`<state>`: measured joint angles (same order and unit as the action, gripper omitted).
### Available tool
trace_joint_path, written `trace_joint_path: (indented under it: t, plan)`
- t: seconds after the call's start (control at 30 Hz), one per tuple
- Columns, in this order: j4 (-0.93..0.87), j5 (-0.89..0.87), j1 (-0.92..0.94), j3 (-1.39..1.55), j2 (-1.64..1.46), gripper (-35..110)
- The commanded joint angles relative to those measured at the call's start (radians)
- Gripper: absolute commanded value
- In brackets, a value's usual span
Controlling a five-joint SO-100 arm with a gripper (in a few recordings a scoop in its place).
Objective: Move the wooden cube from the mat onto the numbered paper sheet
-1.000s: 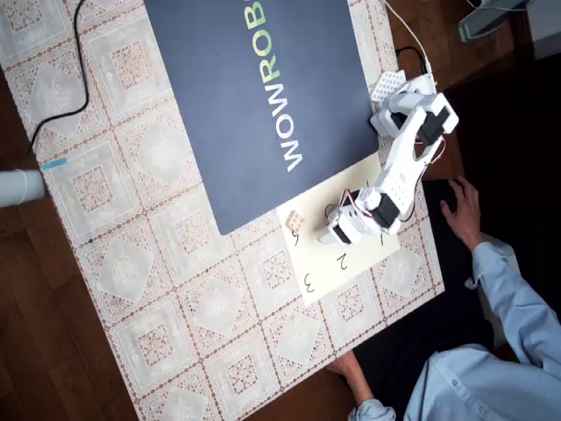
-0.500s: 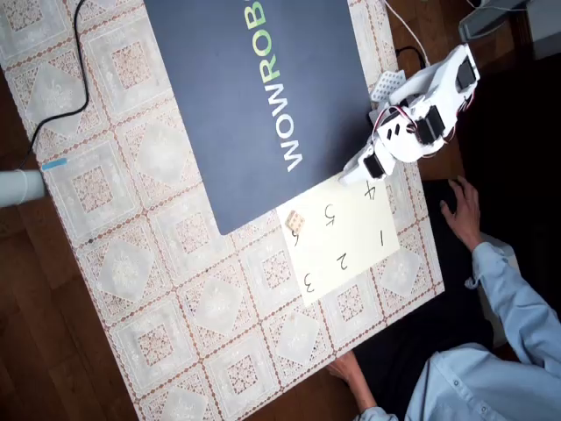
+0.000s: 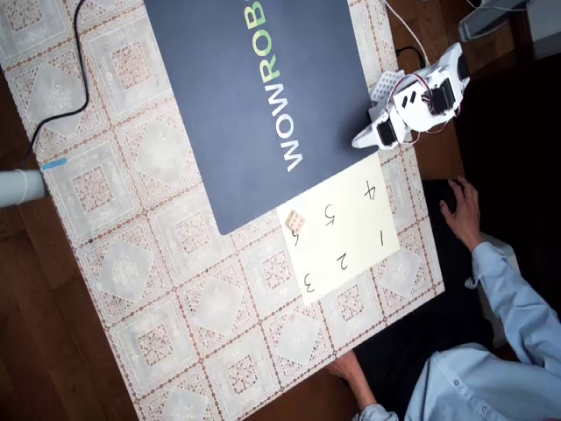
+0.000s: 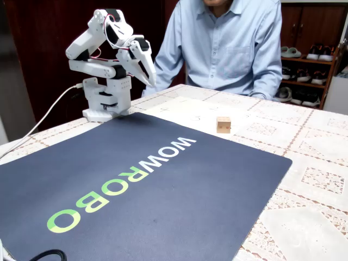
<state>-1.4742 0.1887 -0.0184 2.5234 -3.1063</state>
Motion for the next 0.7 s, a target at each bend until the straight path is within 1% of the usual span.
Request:
trace_joint_path:
  t: [0.0,0.1,0.3,0.47,0.67]
  plan:
    - [0.005,0.005,0.106,0.072,-0.091,0]
    - [-0.005,-0.005,0.167,0.104,-0.123,0]
    - [-0.035,-0.037,0.193,0.175,-0.147,0]
    - [0.009,-0.018,0.235,0.307,-0.147,0]
    - [0.012,-0.008,0.250,0.325,-0.147,0]
